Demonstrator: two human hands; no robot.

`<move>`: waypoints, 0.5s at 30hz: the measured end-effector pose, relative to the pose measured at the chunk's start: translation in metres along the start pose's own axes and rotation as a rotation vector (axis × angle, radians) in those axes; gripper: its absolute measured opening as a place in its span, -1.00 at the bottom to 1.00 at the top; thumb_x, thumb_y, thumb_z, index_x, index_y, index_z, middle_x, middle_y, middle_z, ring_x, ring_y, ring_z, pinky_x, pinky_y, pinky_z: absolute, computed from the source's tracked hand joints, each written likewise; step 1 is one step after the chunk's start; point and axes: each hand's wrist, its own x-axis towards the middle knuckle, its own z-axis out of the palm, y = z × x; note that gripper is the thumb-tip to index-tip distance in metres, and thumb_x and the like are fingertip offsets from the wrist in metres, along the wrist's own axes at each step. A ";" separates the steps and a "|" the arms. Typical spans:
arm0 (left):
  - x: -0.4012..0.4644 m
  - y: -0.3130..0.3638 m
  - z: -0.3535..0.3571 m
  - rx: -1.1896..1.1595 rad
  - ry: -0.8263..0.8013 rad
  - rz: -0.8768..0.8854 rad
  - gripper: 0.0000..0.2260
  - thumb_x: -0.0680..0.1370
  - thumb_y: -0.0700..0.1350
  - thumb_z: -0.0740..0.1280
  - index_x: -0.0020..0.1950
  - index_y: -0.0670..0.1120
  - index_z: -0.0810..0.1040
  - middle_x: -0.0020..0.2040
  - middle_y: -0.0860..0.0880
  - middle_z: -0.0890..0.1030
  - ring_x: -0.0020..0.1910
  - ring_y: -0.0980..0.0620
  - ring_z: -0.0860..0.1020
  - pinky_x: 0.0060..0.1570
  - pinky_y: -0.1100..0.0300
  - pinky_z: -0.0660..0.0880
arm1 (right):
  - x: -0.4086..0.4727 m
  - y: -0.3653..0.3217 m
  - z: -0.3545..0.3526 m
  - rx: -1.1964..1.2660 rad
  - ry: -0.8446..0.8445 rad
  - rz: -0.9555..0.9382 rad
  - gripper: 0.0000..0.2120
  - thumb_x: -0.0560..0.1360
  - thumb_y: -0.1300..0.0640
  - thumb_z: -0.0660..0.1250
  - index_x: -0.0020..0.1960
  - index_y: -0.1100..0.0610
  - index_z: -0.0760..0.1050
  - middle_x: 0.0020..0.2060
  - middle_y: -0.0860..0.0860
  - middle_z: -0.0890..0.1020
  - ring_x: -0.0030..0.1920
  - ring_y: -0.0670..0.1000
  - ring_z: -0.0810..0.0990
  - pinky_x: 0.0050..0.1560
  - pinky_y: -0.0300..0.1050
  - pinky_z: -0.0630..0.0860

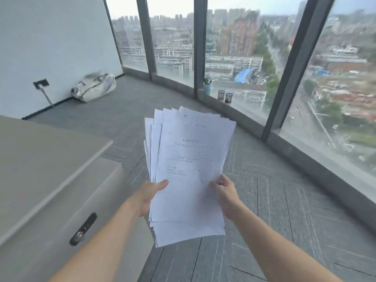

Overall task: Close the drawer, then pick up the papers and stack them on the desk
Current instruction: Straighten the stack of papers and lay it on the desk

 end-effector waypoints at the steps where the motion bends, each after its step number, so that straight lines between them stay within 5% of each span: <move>1: -0.021 0.020 -0.001 0.000 0.020 0.040 -0.56 0.49 -0.12 0.48 0.31 -0.23 0.49 0.20 -0.18 0.64 0.19 -0.19 0.60 -0.05 -0.04 0.61 | -0.014 -0.026 0.001 0.015 -0.009 -0.037 -0.82 0.46 0.32 0.24 -0.27 0.13 0.36 -0.32 0.05 0.49 -0.34 0.02 0.40 -0.34 -0.22 0.35; 3: -0.065 0.058 -0.006 -0.018 0.040 0.109 -0.45 0.42 -0.08 0.54 0.33 -0.19 0.46 0.25 -0.14 0.60 0.24 -0.15 0.55 -0.08 0.04 0.58 | -0.041 -0.076 0.007 0.036 -0.035 -0.118 -0.74 0.49 0.36 0.22 -0.29 0.09 0.30 -0.36 0.02 0.43 -0.36 0.01 0.33 -0.43 -0.25 0.24; 6: -0.144 0.112 -0.016 -0.042 0.052 0.207 -0.47 0.36 -0.02 0.58 0.27 -0.19 0.59 0.20 -0.19 0.66 0.20 -0.18 0.61 0.23 -0.12 0.52 | -0.089 -0.148 0.017 0.026 -0.085 -0.236 -0.79 0.48 0.35 0.23 -0.25 0.11 0.34 -0.27 0.09 0.47 -0.26 0.03 0.40 -0.33 -0.18 0.30; 9: -0.234 0.153 -0.028 -0.043 0.068 0.361 -0.45 0.32 0.08 0.59 0.22 -0.16 0.62 0.18 -0.20 0.66 0.23 -0.20 0.59 0.29 -0.18 0.47 | -0.151 -0.212 0.032 0.070 -0.146 -0.374 -0.79 0.49 0.36 0.22 -0.23 0.12 0.33 -0.26 0.10 0.44 -0.24 0.03 0.40 -0.29 -0.16 0.33; 12: -0.331 0.185 -0.052 -0.022 0.184 0.513 -0.28 0.19 0.21 0.62 0.23 -0.10 0.57 0.15 -0.07 0.65 0.26 -0.05 0.53 0.32 -0.06 0.40 | -0.213 -0.268 0.056 0.082 -0.200 -0.499 -0.94 0.46 0.33 0.22 -0.17 0.24 0.35 -0.25 0.10 0.41 -0.23 0.04 0.39 -0.22 -0.09 0.36; 15: -0.447 0.190 -0.097 -0.052 0.417 0.684 0.01 0.01 0.33 0.62 0.38 -0.02 0.47 0.29 -0.09 0.59 0.27 -0.16 0.55 0.28 -0.18 0.45 | -0.316 -0.314 0.085 0.118 -0.388 -0.594 -0.81 0.44 0.28 0.23 0.03 0.32 0.44 -0.19 0.12 0.47 -0.21 0.07 0.47 -0.15 -0.01 0.43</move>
